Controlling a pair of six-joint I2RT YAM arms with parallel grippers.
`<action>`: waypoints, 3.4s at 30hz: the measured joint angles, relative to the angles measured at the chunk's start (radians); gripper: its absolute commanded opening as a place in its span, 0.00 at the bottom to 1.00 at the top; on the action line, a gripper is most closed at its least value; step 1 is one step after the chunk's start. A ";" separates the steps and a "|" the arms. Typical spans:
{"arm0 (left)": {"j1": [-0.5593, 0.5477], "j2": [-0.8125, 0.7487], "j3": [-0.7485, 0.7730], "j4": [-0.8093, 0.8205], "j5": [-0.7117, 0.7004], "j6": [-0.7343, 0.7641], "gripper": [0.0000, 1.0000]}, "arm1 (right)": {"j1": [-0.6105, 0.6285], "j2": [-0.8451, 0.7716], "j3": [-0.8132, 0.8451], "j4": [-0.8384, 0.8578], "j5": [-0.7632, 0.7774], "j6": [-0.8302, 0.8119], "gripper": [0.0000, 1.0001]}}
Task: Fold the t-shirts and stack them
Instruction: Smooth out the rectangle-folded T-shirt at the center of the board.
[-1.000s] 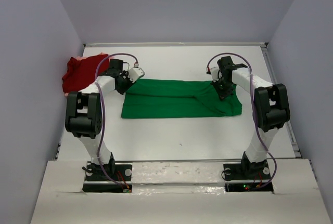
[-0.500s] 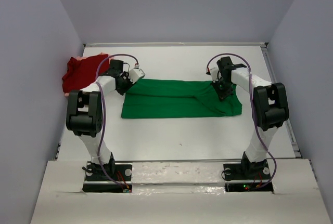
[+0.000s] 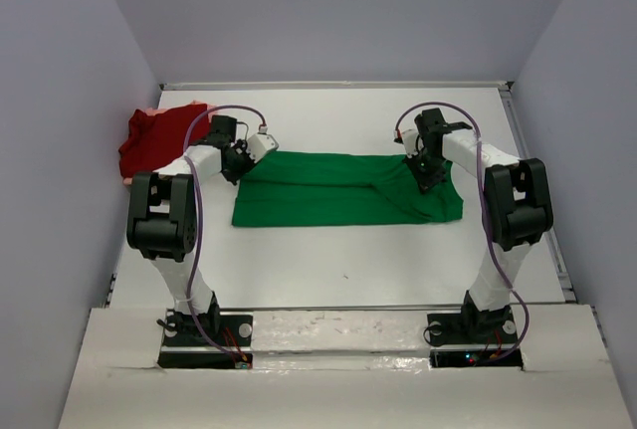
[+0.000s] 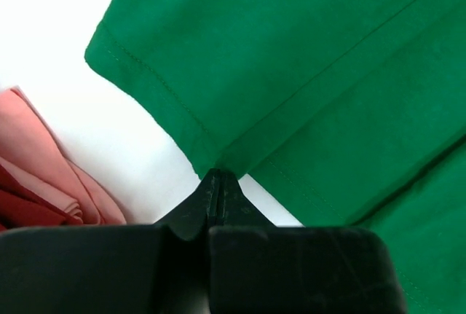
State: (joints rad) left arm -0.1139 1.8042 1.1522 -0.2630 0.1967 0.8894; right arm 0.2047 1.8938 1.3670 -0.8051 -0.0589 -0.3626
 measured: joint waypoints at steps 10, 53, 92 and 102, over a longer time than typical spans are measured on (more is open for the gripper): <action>0.000 -0.001 0.017 -0.038 0.005 0.004 0.00 | 0.000 0.000 0.000 0.000 0.006 0.000 0.00; 0.019 -0.003 0.010 -0.061 0.024 0.079 0.31 | 0.000 0.006 0.000 -0.006 0.008 0.000 0.00; 0.020 0.050 0.027 0.003 -0.019 0.051 0.00 | 0.000 0.030 0.001 -0.025 0.015 -0.007 0.00; 0.020 -0.125 0.090 -0.071 -0.014 0.066 0.00 | 0.000 0.030 0.013 -0.026 0.015 -0.007 0.00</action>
State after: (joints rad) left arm -0.0940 1.6791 1.2427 -0.3344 0.1825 0.9554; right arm 0.2047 1.9236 1.3804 -0.8307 -0.0441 -0.3698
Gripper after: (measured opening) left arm 0.011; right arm 0.010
